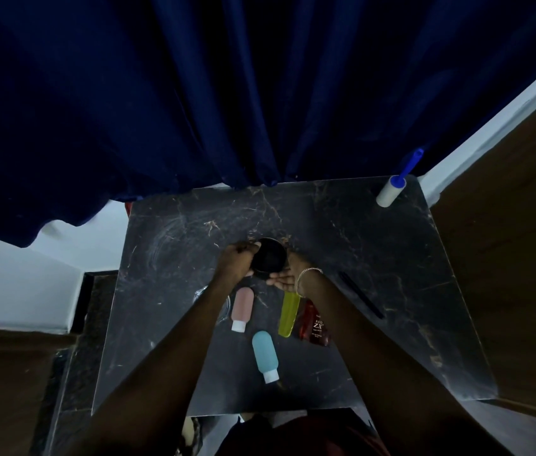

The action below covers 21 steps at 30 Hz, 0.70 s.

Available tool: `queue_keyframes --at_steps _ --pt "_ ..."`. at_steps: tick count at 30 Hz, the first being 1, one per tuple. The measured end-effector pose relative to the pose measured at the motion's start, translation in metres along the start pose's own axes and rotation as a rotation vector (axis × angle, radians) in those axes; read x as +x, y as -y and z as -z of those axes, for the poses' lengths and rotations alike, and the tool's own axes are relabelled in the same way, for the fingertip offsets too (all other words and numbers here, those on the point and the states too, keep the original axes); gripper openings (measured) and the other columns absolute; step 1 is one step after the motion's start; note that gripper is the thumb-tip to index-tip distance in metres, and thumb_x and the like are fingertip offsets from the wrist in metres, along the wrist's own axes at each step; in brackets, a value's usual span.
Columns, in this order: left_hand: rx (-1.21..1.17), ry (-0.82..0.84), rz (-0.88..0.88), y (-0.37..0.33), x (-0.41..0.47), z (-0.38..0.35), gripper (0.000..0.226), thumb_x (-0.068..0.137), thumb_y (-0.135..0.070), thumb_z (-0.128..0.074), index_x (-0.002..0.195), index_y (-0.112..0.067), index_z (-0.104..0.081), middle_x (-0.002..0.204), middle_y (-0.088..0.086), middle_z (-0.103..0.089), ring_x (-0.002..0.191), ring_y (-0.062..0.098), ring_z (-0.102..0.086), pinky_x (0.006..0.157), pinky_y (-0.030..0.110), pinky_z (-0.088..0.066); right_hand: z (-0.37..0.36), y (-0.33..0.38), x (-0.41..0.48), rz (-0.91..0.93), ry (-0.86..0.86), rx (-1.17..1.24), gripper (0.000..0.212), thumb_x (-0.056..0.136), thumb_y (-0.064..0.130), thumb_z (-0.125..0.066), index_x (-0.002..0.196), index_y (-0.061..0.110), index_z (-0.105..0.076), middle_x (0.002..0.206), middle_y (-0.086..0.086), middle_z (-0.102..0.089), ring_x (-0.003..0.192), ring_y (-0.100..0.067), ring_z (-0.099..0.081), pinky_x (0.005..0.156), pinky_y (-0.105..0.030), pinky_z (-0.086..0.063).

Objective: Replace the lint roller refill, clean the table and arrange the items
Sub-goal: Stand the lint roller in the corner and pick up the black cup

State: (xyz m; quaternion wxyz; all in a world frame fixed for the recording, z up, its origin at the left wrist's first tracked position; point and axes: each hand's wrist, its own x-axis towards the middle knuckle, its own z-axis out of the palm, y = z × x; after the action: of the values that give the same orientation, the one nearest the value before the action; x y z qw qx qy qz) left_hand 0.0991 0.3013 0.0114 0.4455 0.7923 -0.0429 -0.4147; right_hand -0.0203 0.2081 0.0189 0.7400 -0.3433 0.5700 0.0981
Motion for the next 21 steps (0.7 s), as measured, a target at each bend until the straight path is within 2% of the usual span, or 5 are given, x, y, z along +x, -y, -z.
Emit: queue_keyframes --at_steps 6,11,13,17,21 --pt "-0.032 0.006 0.126 -0.001 0.0 -0.01 0.031 0.102 -0.034 -0.058 0.118 -0.009 -0.069 0.12 0.015 -0.07 0.088 0.024 -0.066 0.047 0.023 -0.054 -0.003 0.004 -0.001 -0.039 0.001 0.03 0.067 0.101 0.059 -0.028 0.135 0.005 -0.047 0.08 -0.011 -0.064 0.038 -0.02 -0.066 0.041 -0.018 -0.05" --pt "-0.075 0.033 0.145 0.008 0.0 -0.012 0.038 0.106 -0.034 -0.05 0.127 -0.006 -0.065 0.123 0.02 -0.069 0.085 0.027 -0.065 0.061 0.031 -0.056 0.003 0.002 -0.003 -0.029 0.006 0.089 0.063 0.102 0.057 -0.029 0.138 0.007 -0.041 0.122 -0.022 -0.067 0.109 -0.039 -0.068 0.054 -0.026 -0.054" --pt "-0.035 -0.043 0.05 0.014 -0.006 -0.011 0.037 0.106 -0.033 -0.052 0.118 -0.002 -0.066 0.113 0.025 -0.069 0.092 0.036 -0.069 0.072 0.04 -0.059 0.008 0.0 -0.004 -0.013 -0.007 0.038 0.064 0.101 0.057 -0.032 0.135 0.004 -0.044 0.125 -0.025 -0.065 0.105 -0.039 -0.069 0.051 -0.027 -0.054" --pt "0.165 -0.358 -0.329 0.034 -0.036 -0.018 0.029 0.1 -0.035 -0.061 0.092 -0.007 -0.061 0.089 0.017 -0.067 0.084 0.032 -0.065 0.082 0.041 -0.054 0.047 -0.017 -0.005 0.306 -0.217 -0.27 0.04 0.098 0.036 -0.056 0.107 -0.002 -0.063 0.09 -0.023 -0.07 0.077 -0.035 -0.069 0.071 -0.042 -0.062" --pt "0.135 -0.208 -0.481 0.046 -0.079 -0.075 0.026 0.098 -0.048 -0.058 0.104 -0.023 -0.063 0.081 -0.01 -0.066 0.075 -0.002 -0.064 0.071 0.014 -0.048 0.113 -0.041 -0.014 0.617 -0.555 -0.875 0.023 0.089 0.023 -0.066 0.081 0.002 -0.07 0.091 -0.018 -0.073 0.092 -0.033 -0.069 0.081 -0.034 -0.052"
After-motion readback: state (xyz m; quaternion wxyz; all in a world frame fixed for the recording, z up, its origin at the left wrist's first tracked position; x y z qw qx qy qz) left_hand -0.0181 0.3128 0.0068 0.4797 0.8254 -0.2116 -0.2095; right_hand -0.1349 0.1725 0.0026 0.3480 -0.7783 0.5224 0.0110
